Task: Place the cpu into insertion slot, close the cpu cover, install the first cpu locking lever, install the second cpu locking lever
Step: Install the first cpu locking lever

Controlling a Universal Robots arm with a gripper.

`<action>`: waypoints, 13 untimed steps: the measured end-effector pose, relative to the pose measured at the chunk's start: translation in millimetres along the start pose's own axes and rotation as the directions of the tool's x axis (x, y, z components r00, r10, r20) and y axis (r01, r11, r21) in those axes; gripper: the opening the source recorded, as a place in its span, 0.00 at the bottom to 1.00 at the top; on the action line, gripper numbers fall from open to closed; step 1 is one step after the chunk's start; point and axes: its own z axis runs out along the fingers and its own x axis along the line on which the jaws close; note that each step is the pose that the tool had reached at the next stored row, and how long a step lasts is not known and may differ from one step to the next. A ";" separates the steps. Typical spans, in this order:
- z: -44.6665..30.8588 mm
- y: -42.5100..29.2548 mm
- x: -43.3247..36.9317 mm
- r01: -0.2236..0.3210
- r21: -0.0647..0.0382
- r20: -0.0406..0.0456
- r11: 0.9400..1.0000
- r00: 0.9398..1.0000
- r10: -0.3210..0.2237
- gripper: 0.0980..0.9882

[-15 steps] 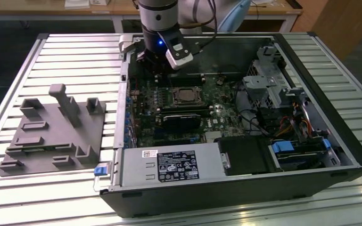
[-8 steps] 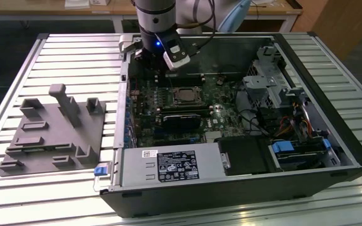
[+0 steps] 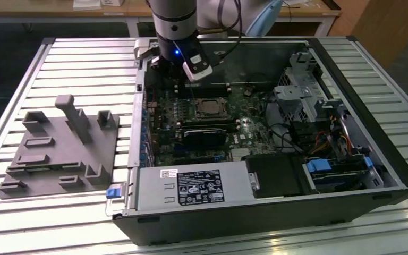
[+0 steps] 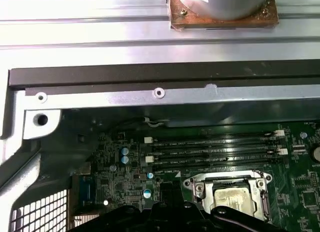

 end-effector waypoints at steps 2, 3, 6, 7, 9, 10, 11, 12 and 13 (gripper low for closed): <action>1.3 -0.4 0.0 -0.001 -0.009 -0.001 1.000 1.000 0.001 0.01; 1.8 -0.5 0.0 -0.002 -0.016 -0.001 1.000 1.000 0.002 0.01; 2.9 -0.7 0.0 -0.005 -0.047 -0.003 0.999 1.000 0.005 0.01; 3.2 -0.7 0.0 -0.006 -0.057 -0.003 0.998 1.000 0.005 0.01; 3.2 -0.7 0.0 -0.006 -0.066 -0.004 0.998 1.000 0.006 0.01; 3.3 -0.7 0.0 -0.006 -0.066 -0.004 0.998 1.000 0.006 0.01; 3.3 -0.7 0.0 -0.006 -0.067 -0.004 0.998 1.000 0.006 0.01; 3.2 -0.7 0.0 -0.006 -0.067 -0.004 0.998 1.000 0.006 0.01; 3.2 -0.8 -0.1 -0.006 -0.067 -0.004 0.998 1.000 0.006 0.01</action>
